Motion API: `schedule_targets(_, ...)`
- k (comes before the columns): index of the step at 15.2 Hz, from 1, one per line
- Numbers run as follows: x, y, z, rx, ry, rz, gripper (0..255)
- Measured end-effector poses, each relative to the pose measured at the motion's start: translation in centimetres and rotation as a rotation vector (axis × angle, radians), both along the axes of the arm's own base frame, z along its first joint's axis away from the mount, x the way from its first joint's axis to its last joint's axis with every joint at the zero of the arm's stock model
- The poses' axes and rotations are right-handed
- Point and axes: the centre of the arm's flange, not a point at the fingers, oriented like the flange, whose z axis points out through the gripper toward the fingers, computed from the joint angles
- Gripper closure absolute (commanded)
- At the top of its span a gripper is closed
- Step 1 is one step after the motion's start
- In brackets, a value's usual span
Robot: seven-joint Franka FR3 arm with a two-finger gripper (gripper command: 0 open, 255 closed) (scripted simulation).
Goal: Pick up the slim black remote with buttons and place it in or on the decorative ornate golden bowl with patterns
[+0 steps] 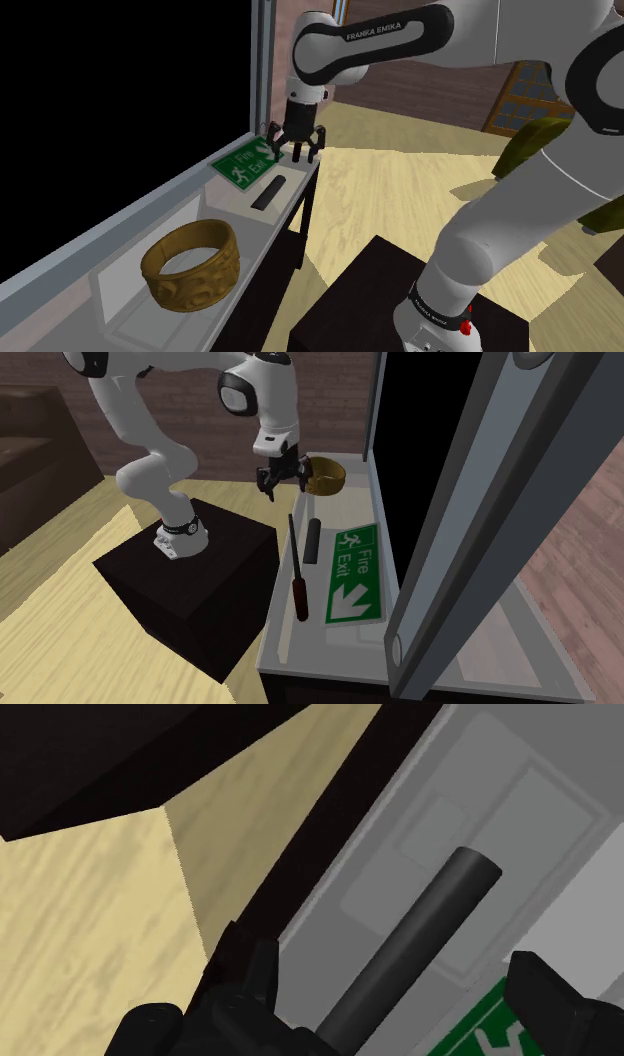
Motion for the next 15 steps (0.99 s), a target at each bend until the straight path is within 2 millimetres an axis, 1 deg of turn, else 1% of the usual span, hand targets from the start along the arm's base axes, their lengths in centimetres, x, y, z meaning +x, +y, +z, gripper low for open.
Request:
schedule_targets(2, 2.0, -0.3, -2.2, 0.027, 0.026, -0.116, 0)
schedule_targets(5, 4.4, -0.8, -5.4, 0.067, 0.065, -0.288, 0)
schedule_targets(7, 6.4, -1.2, -7.5, 0.094, 0.091, -0.403, 0)
schedule_targets(9, 7.8, -1.8, -9.2, 0.117, 0.114, -0.505, 0)
schedule_targets(12, 8.4, -1.8, -11.2, 0.127, 0.123, -0.547, 0)
schedule_targets(15, 8.3, -1.4, -12.7, 0.128, 0.124, -0.552, 0)
